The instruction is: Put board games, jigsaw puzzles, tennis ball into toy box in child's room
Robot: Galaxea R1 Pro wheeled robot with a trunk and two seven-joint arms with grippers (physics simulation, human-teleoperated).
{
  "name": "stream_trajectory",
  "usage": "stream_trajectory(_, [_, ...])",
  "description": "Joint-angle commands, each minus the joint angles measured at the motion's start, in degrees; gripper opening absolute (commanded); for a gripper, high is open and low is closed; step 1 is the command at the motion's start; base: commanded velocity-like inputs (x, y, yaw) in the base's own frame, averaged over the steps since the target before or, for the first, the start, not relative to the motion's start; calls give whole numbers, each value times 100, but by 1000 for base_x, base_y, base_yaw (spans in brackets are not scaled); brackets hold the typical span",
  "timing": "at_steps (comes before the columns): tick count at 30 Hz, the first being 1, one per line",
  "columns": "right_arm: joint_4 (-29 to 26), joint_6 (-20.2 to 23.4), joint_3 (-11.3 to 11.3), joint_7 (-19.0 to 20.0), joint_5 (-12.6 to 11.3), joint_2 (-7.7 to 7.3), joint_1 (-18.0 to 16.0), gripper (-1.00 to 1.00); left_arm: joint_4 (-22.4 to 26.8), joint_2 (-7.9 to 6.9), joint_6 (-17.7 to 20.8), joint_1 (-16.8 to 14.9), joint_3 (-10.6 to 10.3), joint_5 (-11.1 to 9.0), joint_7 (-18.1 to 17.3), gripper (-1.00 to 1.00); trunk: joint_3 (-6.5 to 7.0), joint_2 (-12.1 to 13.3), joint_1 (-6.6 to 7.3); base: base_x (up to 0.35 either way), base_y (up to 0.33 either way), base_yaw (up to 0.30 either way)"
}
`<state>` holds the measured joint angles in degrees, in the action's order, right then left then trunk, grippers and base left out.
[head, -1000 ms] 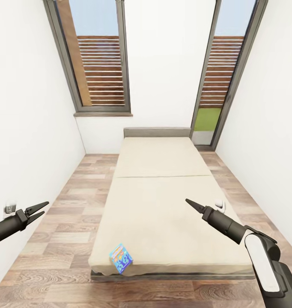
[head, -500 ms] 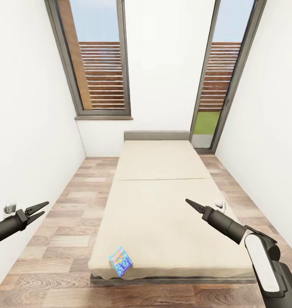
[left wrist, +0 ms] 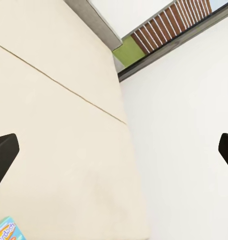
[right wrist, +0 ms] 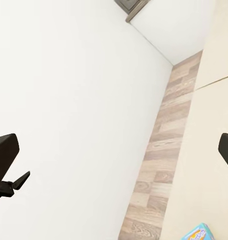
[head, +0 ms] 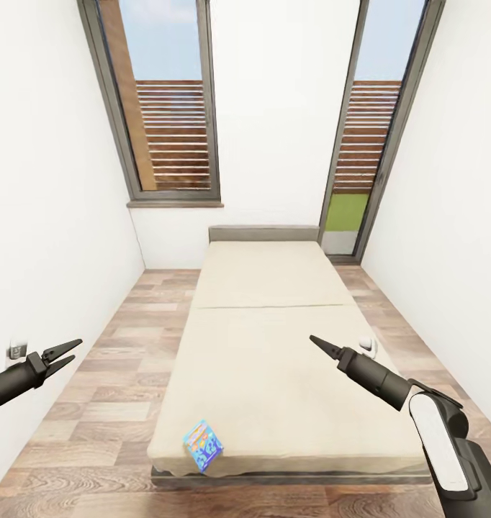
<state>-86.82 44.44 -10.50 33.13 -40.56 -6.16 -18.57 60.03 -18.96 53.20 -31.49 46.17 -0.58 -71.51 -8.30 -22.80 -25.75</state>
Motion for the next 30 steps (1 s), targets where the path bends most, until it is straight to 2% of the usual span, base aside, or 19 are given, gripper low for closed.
stream_trajectory(1, [-1, 38, -7, 9, -13, 1, -6, 100, 0, -1, 59, -6, 6, -6, -16, 100, -2, -12, -4, 0, 0, 0])
stream_trajectory(30, [-1, 30, 4, 1, -7, 1, -6, 100, 0, 5, 59, -6, -3, -12, -21, 100, 271, -12, -4, 0, 0, 0])
